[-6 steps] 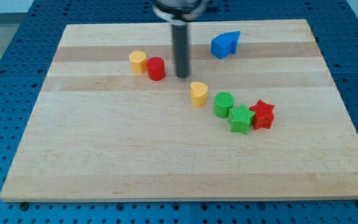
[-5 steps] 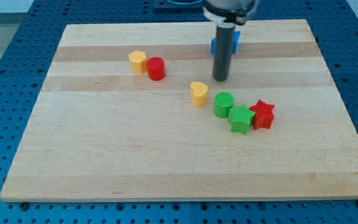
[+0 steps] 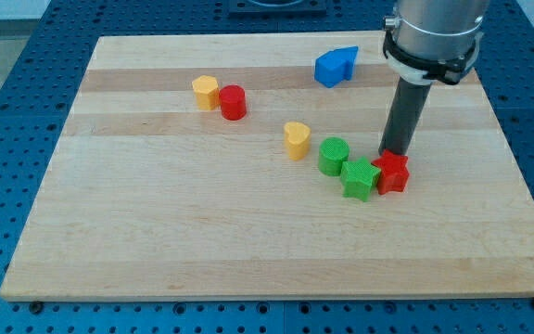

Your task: Push the red star to the bottom left of the green star

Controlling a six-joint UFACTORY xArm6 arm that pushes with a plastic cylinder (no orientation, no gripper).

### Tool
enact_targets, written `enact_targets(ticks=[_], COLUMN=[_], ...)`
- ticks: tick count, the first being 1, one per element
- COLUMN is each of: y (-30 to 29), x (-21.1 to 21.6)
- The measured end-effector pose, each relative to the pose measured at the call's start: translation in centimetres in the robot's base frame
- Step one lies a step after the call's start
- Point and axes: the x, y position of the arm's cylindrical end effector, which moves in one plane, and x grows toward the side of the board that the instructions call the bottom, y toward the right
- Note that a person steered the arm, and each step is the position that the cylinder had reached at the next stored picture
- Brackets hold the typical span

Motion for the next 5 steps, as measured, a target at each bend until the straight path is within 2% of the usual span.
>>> enact_targets(ticks=[1, 2, 4, 5], y=[-0.1, 0.6, 5.6, 3.1], x=[2.1, 6.5, 9.0, 11.3])
